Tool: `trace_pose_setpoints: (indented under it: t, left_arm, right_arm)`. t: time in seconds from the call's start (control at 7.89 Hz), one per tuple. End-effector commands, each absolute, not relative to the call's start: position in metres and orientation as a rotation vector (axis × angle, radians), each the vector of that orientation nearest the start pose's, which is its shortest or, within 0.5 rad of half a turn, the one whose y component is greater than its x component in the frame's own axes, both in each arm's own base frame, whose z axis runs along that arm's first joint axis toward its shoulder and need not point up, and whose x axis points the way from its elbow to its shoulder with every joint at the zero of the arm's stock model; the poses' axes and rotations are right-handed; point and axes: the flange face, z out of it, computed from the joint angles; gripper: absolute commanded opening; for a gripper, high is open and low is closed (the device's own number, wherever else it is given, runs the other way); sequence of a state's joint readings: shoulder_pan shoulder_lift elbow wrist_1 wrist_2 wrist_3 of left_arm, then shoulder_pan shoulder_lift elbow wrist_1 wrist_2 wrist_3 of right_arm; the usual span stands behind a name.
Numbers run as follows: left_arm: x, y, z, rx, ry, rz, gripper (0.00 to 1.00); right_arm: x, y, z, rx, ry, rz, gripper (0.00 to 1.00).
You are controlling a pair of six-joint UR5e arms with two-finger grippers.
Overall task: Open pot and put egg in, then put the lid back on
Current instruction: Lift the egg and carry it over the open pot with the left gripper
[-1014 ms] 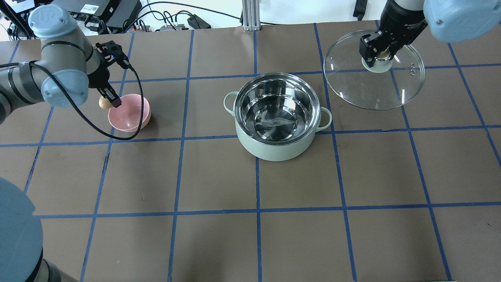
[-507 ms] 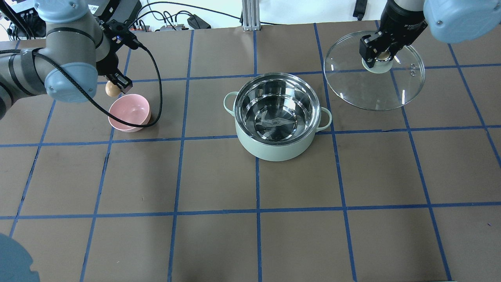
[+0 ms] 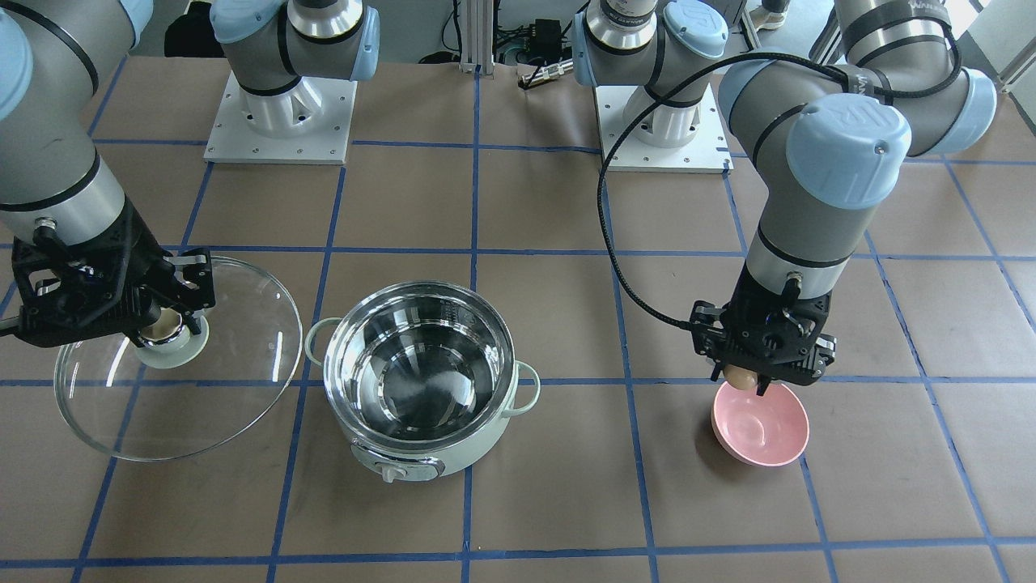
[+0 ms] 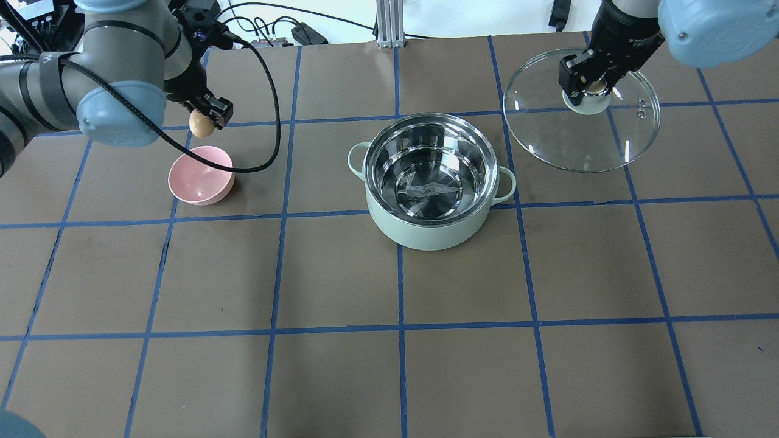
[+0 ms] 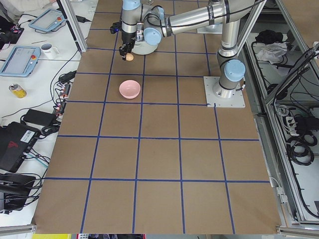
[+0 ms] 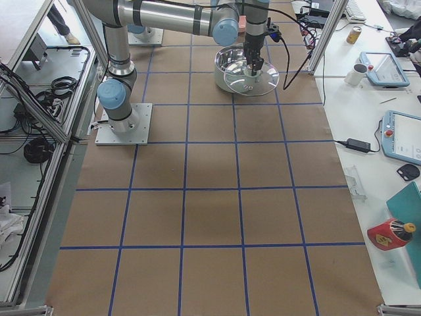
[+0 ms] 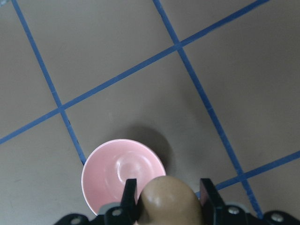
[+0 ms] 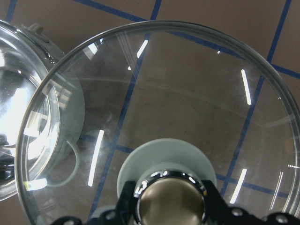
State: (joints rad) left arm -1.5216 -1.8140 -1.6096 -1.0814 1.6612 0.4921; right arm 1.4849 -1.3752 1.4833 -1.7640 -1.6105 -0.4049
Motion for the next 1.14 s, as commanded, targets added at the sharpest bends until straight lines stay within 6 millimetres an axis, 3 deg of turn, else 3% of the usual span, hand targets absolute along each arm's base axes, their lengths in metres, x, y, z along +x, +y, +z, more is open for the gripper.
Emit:
trace_pose_setpoints:
  t: [0.0,0.25,0.51,0.63,0.89,1.01]
  left_arm:
    - [-0.167,-0.586,0.423,0.342,3.049,-0.222,0.0]
    - [-0.241,-0.559,0.427,0.171,3.108,-0.215,0.0]
    - [-0.282,-0.545,0.431,-0.137,3.178,-0.2,0.0]
    - [-0.305,-0.54,0.43,-0.174,3.199,-0.201,0.0]
    - [-0.332,-0.551,0.406,-0.316,3.22,-0.142,0.0]
    - [-0.345,-0.559,0.383,-0.278,3.22,-0.125,0.0]
  right_arm:
    - [0.079,-0.589,0.447,-0.505,3.159,-0.118,0.0]
    - [0.079,-0.589,0.447,-0.506,3.16,-0.117,0.0]
    - [0.079,-0.59,0.446,-0.522,3.158,-0.117,0.0]
    - [0.079,-0.59,0.446,-0.537,3.156,-0.116,0.0]
    - [0.079,-0.589,0.447,-0.54,3.156,-0.119,0.0]
    - [0.079,-0.589,0.447,-0.54,3.156,-0.119,0.0]
